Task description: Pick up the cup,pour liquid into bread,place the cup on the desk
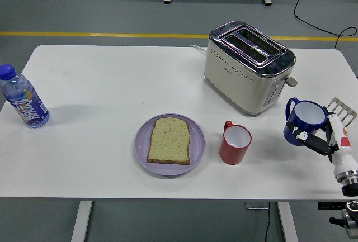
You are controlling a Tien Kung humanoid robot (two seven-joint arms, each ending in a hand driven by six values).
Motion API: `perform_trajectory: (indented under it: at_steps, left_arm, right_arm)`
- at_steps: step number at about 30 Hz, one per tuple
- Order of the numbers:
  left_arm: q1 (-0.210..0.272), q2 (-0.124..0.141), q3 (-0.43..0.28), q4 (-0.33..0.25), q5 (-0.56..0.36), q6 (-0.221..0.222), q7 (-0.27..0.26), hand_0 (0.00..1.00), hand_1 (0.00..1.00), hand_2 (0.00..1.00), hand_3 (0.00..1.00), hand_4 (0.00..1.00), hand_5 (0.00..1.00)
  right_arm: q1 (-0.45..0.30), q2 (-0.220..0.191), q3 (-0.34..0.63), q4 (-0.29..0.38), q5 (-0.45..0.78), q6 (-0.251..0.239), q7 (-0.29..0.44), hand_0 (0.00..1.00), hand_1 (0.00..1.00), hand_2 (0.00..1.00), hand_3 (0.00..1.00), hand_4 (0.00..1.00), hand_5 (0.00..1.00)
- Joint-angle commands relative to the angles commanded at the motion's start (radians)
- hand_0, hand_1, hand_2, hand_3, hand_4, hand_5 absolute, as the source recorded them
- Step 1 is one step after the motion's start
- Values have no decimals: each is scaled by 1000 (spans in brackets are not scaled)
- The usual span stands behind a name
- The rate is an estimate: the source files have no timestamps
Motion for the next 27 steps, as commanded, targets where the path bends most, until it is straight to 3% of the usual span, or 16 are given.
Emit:
perform_trajectory:
  at_steps: [14,27]
  left_arm:
    - [6,-5,-11,-1,23,2,7,690,756,773,611,396,998]
    - [9,-8,-6,0,16,0,6,690,756,773,611,396,998]
  right_arm:
    - [41,14,-59,-109,52,24,128,475,397,520,536,642,2]
    - [70,37,-93,-184,92,33,183,478,397,519,535,644,2]
